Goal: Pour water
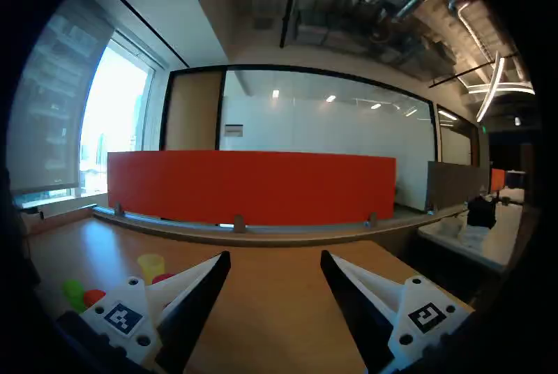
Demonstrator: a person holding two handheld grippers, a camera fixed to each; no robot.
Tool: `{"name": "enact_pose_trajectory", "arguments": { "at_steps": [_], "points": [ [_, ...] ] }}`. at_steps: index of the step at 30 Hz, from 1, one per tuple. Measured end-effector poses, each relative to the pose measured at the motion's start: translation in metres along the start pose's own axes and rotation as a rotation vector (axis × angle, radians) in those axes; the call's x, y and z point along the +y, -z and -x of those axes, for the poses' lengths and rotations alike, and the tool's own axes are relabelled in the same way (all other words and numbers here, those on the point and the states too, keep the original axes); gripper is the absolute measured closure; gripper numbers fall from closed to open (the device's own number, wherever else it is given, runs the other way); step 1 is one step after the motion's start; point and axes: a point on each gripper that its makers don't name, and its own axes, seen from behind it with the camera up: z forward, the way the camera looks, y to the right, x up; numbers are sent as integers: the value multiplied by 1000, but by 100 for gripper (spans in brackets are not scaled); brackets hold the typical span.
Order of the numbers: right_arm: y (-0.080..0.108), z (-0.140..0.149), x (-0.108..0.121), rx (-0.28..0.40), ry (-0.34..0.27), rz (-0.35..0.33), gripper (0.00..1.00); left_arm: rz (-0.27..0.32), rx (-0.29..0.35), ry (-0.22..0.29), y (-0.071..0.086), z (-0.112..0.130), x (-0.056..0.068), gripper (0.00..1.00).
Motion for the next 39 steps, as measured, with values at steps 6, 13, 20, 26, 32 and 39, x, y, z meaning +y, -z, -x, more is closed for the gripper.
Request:
{"name": "enact_pose_trajectory", "arguments": {
  "at_steps": [6,13,20,26,32,39],
  "points": [
    [-1,2,-1,-3,18,18,0,-15,20,-54,3,6,0,2],
    [1,3,-5,-6,13,35,0,-36,14,-74,3,25,-7,2],
    [2,13,-6,-34,9,50,0,-37,30,-60,1,31,-6,2],
    [3,17,-6,-40,25,59,0,-41,32,-53,-5,38,-7,2],
    [5,18,-2,-44,30,69,0,-42,29,-51,-9,50,-7,2],
    [9,14,5,-38,37,85,0,-32,28,-31,-10,55,-7,2]
  ]
}}
